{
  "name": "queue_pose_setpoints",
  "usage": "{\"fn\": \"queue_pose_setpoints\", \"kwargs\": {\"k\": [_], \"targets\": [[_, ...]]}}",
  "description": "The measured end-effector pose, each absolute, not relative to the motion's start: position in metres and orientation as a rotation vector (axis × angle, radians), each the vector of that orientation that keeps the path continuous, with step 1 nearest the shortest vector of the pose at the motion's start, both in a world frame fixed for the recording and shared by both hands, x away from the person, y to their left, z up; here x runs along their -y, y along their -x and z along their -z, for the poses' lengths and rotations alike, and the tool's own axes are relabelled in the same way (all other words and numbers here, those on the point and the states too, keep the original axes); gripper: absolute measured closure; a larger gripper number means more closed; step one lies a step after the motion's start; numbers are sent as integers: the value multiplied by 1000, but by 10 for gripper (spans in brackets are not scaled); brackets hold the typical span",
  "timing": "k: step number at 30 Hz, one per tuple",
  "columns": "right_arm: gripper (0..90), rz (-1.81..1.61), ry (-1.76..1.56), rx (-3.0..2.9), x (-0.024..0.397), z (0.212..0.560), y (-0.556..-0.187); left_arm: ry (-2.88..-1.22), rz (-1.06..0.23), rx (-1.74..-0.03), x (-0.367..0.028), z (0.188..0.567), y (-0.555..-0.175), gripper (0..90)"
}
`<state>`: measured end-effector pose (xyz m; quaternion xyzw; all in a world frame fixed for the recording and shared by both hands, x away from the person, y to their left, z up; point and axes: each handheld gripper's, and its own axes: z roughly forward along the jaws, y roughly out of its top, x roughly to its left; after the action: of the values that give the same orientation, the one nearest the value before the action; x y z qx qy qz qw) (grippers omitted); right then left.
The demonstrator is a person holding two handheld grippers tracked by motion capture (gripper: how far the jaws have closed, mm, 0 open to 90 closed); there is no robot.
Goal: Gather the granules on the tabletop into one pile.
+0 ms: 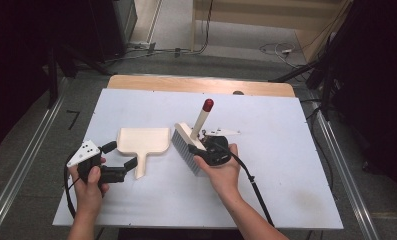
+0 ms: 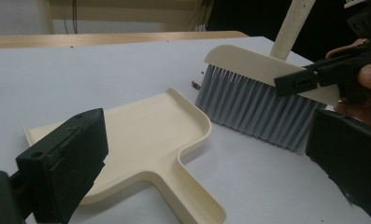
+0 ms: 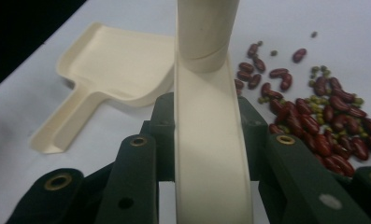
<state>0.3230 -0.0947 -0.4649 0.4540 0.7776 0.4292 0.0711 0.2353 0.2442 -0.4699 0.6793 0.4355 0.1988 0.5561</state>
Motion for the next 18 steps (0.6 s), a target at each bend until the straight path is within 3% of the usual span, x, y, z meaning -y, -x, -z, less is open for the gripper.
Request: {"fn": "queue_pose_setpoints", "kwargs": {"k": [18], "targets": [[657,-1199,-1479,-2157,165,469,-334,-1616,-463,-1026,-241,471,-236,0]]}}
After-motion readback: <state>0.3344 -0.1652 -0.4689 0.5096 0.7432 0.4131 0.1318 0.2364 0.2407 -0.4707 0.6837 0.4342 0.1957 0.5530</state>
